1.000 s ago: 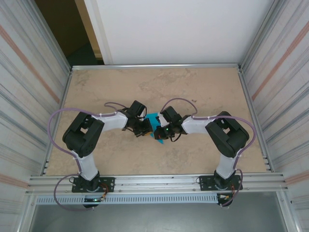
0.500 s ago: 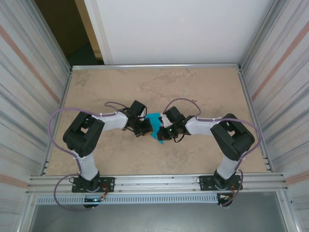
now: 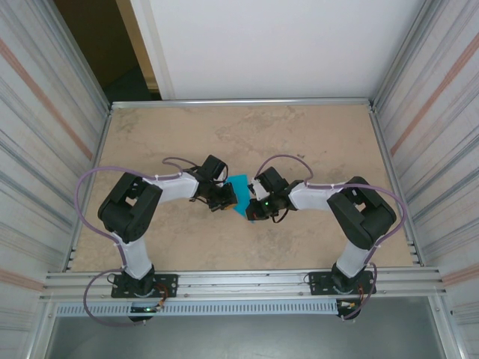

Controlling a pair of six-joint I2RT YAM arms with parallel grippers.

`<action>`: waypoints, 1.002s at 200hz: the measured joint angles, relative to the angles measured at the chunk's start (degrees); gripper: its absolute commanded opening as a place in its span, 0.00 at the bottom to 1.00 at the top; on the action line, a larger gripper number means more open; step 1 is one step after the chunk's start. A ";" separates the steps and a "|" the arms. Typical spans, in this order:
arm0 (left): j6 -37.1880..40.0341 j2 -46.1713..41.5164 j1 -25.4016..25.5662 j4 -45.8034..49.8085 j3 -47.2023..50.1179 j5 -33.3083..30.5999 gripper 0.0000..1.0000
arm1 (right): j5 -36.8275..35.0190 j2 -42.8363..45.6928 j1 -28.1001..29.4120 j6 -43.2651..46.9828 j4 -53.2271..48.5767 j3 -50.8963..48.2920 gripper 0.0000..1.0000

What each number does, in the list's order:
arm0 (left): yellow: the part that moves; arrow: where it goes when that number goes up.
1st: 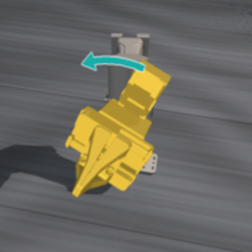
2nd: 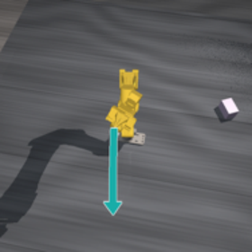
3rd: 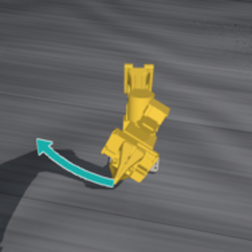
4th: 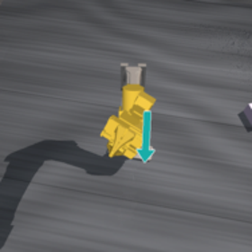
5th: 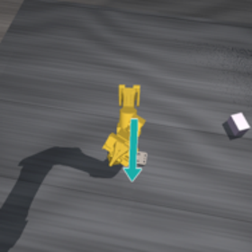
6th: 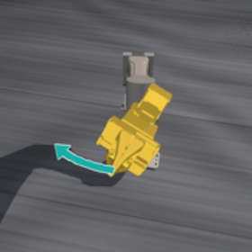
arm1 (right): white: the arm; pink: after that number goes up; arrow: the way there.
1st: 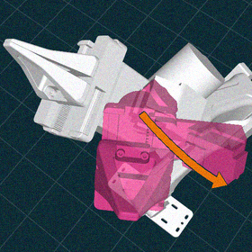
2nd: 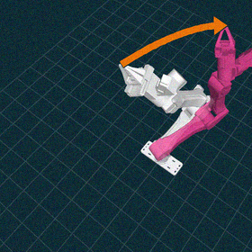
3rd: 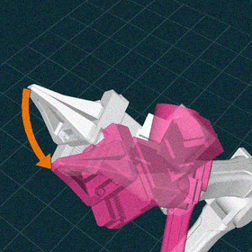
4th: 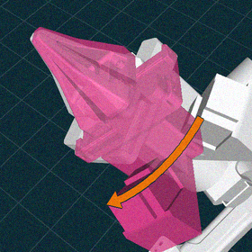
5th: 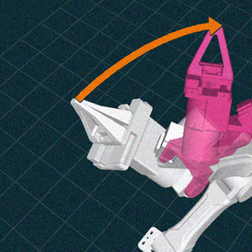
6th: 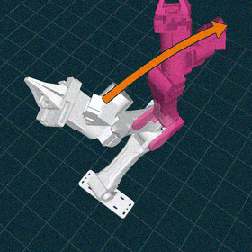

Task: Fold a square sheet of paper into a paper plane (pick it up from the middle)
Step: Third fold the triangle at the center of the table.

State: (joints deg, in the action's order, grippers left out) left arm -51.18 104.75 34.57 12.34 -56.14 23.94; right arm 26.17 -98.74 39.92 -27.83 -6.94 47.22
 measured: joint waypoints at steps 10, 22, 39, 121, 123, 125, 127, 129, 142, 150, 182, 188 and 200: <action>0.13 0.00 0.00 0.00 0.00 0.00 0.10 | 0.00 0.26 -0.07 0.02 0.00 -0.26 0.02; 0.17 0.00 0.00 0.00 0.00 0.02 0.10 | 0.00 0.87 -0.11 0.02 -0.11 -0.76 0.02; 0.33 0.04 0.00 0.02 -0.07 0.02 0.10 | -0.02 1.88 -0.11 0.04 -0.63 -1.44 0.02; 0.39 0.28 0.00 0.46 -0.37 0.13 0.10 | -0.87 3.65 -0.22 0.02 0.26 -4.11 0.03; 0.39 0.28 0.00 0.44 -0.37 0.17 0.10 | -0.90 3.91 -0.20 0.00 0.26 -4.28 0.03; 0.39 0.33 0.00 0.44 -0.39 0.20 0.10 | -1.05 4.20 -0.20 0.02 0.31 -4.52 0.03; 0.39 0.33 0.00 0.44 -0.42 0.22 0.10 | -1.11 4.46 -0.20 0.00 0.37 -4.81 0.03; 0.39 0.35 0.00 0.46 -0.44 0.24 0.10 | -1.05 4.72 -0.20 0.00 0.37 -5.03 0.03; 0.42 0.37 0.00 0.44 -0.44 0.37 0.10 | -1.25 7.61 -0.20 -0.04 -0.28 -7.10 0.04; 0.42 0.37 0.00 0.44 -0.46 0.39 0.10 | -1.27 9.51 -0.20 -0.07 -1.01 -7.69 0.04; 0.57 0.48 -0.04 0.48 -0.70 0.44 0.10 | -1.95 12.66 0.42 -0.17 -1.07 -6.82 0.04; 0.57 0.52 -0.04 0.57 -0.76 0.44 0.10 | -2.10 12.50 0.61 -0.22 -0.85 -6.40 0.04; 0.59 0.59 -0.04 0.70 -0.87 0.46 0.10 | -2.12 11.85 0.74 -0.37 -0.66 -5.46 0.03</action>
State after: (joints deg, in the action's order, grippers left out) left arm -50.59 105.34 34.52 13.04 -57.01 24.40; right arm 24.05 -86.89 40.66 -28.21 -7.60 41.76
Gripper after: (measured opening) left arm 0.098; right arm 0.043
